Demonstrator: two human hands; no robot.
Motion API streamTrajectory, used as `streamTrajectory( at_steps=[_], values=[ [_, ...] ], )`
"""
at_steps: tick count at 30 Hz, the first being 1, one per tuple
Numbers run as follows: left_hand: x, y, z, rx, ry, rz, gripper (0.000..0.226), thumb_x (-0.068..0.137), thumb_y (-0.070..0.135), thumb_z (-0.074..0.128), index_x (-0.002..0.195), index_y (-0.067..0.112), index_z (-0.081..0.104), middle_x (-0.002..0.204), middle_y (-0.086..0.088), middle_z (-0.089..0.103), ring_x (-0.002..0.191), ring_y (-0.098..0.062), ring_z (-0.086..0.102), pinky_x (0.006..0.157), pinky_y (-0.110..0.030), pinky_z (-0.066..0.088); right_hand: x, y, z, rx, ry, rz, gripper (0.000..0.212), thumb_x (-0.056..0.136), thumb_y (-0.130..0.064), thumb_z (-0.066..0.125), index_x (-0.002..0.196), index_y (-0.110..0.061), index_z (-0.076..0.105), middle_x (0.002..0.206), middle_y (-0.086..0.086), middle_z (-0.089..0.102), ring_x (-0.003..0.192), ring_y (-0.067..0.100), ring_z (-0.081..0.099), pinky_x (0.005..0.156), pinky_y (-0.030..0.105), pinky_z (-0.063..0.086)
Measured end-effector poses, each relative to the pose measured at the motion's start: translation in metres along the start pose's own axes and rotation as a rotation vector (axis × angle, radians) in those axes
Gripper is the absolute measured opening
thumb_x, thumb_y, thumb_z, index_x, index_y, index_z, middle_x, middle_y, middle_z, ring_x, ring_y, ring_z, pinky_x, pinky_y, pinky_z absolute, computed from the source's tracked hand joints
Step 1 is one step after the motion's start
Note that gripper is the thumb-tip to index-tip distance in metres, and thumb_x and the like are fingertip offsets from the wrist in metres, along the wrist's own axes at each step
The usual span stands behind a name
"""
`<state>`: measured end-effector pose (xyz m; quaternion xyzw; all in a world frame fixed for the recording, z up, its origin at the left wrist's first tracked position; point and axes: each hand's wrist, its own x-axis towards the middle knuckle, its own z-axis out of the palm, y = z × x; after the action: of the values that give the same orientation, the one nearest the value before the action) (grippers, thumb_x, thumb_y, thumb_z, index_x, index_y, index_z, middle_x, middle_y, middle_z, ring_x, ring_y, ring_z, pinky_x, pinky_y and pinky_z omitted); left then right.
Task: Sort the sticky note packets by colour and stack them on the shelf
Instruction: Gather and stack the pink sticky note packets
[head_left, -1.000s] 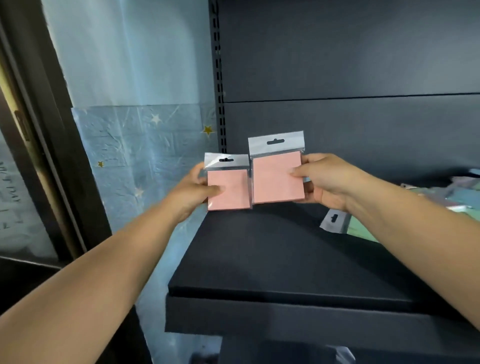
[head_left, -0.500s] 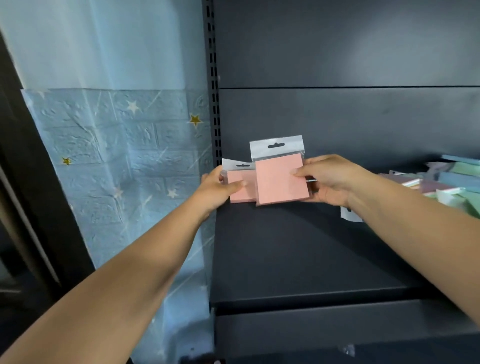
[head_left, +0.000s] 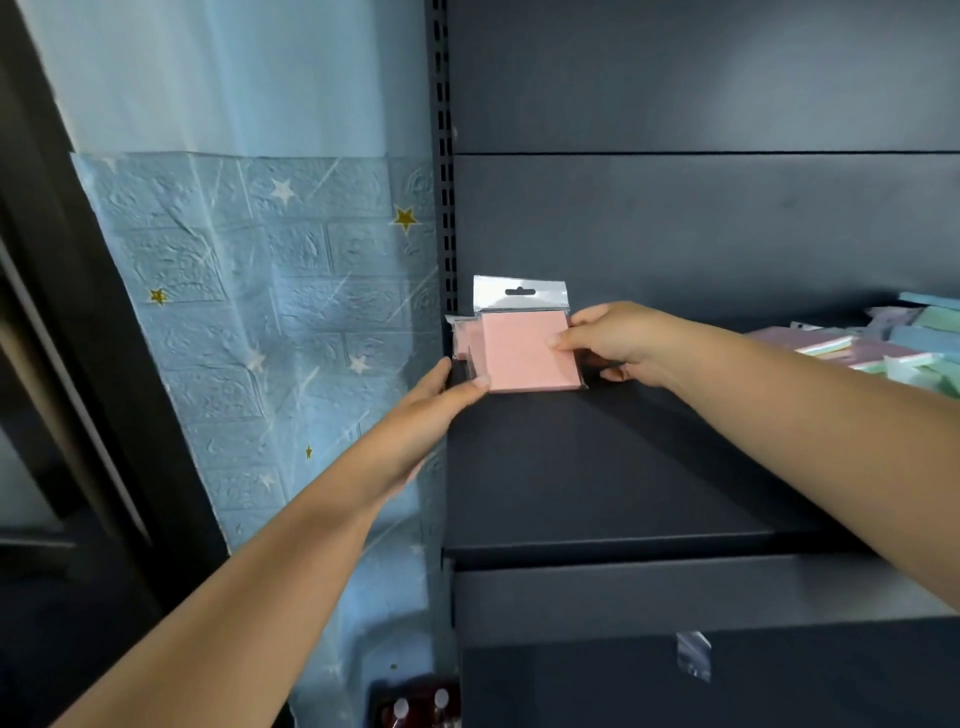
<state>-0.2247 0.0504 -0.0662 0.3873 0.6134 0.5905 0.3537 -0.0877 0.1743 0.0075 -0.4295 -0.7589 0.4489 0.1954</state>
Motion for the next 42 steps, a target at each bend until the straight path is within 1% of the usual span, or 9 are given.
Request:
streamTrajectory(
  at_steps=[7, 13, 17, 22, 26, 30, 34, 37, 42],
  values=[
    [-0.014, -0.001, 0.004, -0.013, 0.026, -0.015, 0.07, 0.09, 0.028, 0.055, 0.149, 0.016, 0.017, 0.152, 0.001, 0.028, 0.137, -0.013, 0.033, 0.116, -0.034, 0.023, 0.008, 0.002, 0.008, -0.373, 0.037, -0.078, 0.046, 0.088, -0.047, 0.055, 0.115, -0.009, 0.055, 0.099, 0.005, 0.05, 0.084, 0.02, 0.045, 0.057, 0.025, 0.031],
    [-0.036, 0.039, 0.008, 0.591, 0.281, 0.195, 0.058, 0.094, 0.035, 0.048, 0.146, 0.021, 0.027, 0.151, 0.003, 0.031, 0.139, -0.012, 0.028, 0.11, -0.024, 0.02, -0.014, 0.002, -0.029, -0.54, 0.174, -0.182, 0.043, 0.092, -0.038, 0.05, 0.113, -0.001, 0.062, 0.112, 0.014, 0.063, 0.104, 0.028, 0.057, 0.088, 0.033, 0.045],
    [-0.066, 0.078, 0.039, 0.92, 0.285, 0.374, 0.035, 0.093, 0.034, 0.049, 0.126, 0.023, 0.056, 0.122, 0.009, 0.06, 0.118, -0.011, 0.051, 0.092, -0.02, 0.035, -0.047, 0.016, -0.08, -0.712, 0.284, -0.29, 0.029, 0.092, -0.037, 0.05, 0.101, -0.013, 0.064, 0.109, 0.004, 0.064, 0.1, 0.023, 0.055, 0.079, 0.028, 0.039],
    [-0.09, 0.096, 0.117, 1.179, 0.198, 0.409, 0.034, 0.091, 0.047, 0.044, 0.094, 0.023, 0.068, 0.087, 0.007, 0.067, 0.084, -0.012, 0.057, 0.077, -0.031, 0.048, -0.083, 0.055, -0.147, -0.76, 0.423, -0.328, 0.028, 0.092, -0.041, 0.048, 0.09, -0.017, 0.062, 0.097, 0.007, 0.062, 0.088, 0.025, 0.05, 0.074, 0.029, 0.038],
    [-0.093, 0.084, 0.189, 1.196, 0.141, 0.392, 0.042, 0.092, 0.051, 0.039, 0.1, 0.021, 0.069, 0.101, -0.002, 0.069, 0.097, -0.021, 0.06, 0.085, -0.036, 0.048, -0.105, 0.102, -0.193, -0.802, 0.425, -0.29, 0.035, 0.094, -0.044, 0.044, 0.091, -0.015, 0.064, 0.088, 0.008, 0.058, 0.091, 0.03, 0.053, 0.072, 0.028, 0.034],
    [-0.077, 0.067, 0.255, 1.287, 0.019, 0.275, 0.058, 0.093, 0.056, 0.03, 0.14, 0.024, 0.039, 0.148, 0.003, 0.037, 0.137, -0.017, 0.032, 0.11, -0.033, 0.03, -0.118, 0.16, -0.228, -0.843, 0.368, -0.246, 0.037, 0.095, -0.044, 0.039, 0.106, -0.018, 0.061, 0.121, 0.012, 0.06, 0.112, 0.03, 0.053, 0.087, 0.033, 0.04],
    [-0.061, 0.064, 0.292, 1.282, -0.026, 0.088, 0.065, 0.091, 0.064, 0.017, 0.144, 0.029, 0.03, 0.154, 0.003, 0.026, 0.142, -0.019, 0.022, 0.113, -0.036, 0.023, -0.136, 0.197, -0.249, -0.766, 0.141, -0.258, 0.053, 0.096, -0.051, 0.029, 0.14, -0.025, 0.038, 0.153, -0.003, 0.029, 0.138, 0.021, 0.03, 0.112, 0.038, 0.026],
    [-0.056, 0.066, 0.309, 1.294, -0.009, 0.056, 0.066, 0.091, 0.064, 0.018, 0.143, 0.027, 0.034, 0.152, 0.002, 0.029, 0.14, -0.02, 0.024, 0.109, -0.035, 0.024, -0.14, 0.204, -0.264, -0.786, 0.042, -0.249, 0.062, 0.093, -0.059, 0.024, 0.147, -0.029, 0.021, 0.157, -0.009, 0.012, 0.144, 0.017, 0.017, 0.113, 0.036, 0.019],
    [-0.041, 0.067, 0.32, 1.305, 0.022, -0.011, 0.064, 0.088, 0.068, 0.016, 0.145, 0.041, 0.019, 0.157, 0.003, 0.015, 0.145, -0.019, 0.01, 0.116, -0.044, 0.014, -0.128, 0.207, -0.287, -0.802, 0.046, -0.277, 0.054, 0.095, -0.051, 0.036, 0.135, -0.017, 0.043, 0.147, 0.003, 0.038, 0.134, 0.023, 0.035, 0.104, 0.035, 0.031]
  ],
)
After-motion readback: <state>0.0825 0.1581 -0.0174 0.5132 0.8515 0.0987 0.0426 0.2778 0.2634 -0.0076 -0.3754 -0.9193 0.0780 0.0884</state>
